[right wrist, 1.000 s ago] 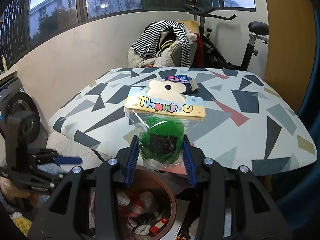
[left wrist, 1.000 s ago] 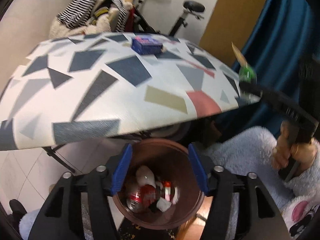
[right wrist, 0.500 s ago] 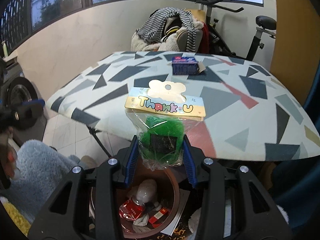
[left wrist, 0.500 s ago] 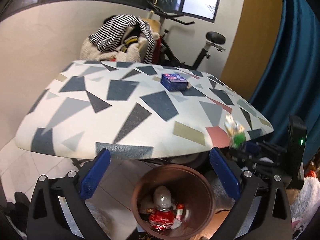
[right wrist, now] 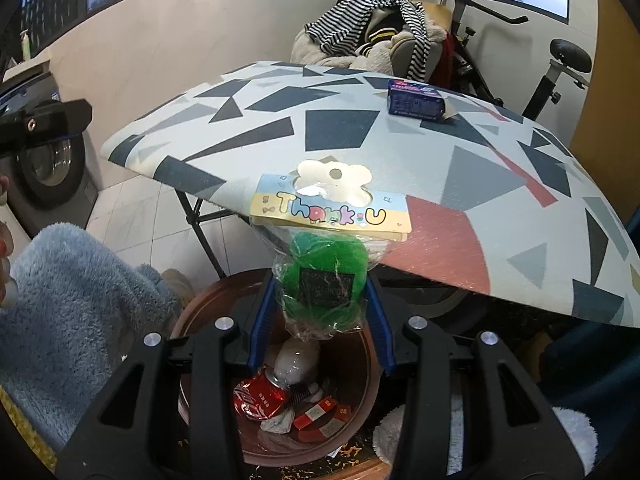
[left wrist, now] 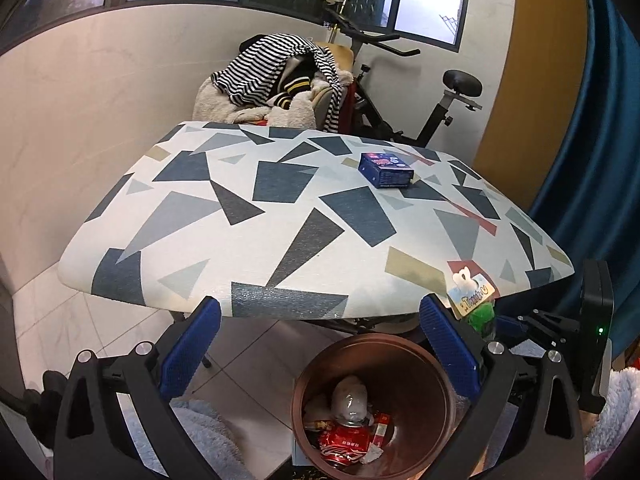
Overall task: Collect trash
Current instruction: 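Lower the green package into the brown bin and open the right gripper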
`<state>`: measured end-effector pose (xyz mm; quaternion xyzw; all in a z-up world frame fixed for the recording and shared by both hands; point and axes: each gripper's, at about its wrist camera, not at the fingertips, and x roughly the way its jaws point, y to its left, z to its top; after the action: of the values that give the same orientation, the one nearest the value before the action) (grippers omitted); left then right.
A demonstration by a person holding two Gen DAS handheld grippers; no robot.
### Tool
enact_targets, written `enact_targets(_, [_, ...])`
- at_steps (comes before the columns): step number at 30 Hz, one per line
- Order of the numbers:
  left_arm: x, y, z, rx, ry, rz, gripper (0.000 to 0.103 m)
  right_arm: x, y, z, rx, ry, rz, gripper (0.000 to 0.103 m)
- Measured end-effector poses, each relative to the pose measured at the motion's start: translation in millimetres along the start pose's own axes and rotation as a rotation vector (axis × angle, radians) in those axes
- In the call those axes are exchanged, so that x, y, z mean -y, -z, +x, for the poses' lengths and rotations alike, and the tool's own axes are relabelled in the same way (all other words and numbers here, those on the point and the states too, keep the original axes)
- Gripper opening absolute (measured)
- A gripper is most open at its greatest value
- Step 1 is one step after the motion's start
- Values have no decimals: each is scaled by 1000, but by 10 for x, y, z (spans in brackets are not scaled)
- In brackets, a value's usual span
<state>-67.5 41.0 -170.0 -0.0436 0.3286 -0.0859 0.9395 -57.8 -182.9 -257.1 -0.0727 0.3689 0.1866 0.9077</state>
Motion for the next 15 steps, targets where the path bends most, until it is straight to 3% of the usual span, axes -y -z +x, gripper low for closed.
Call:
enact_targets(10, [15,12,22,-7,-16,4,97,-39,11,59,-29,1,-19,51])
enact_targets(13, [7,11,26,-8,-20,3,97,-25,10,52,-17,14,-10,71])
enact_targets(15, [0,10,38,-9,-22,3,97,-24,24,61,-17,23,-4,90])
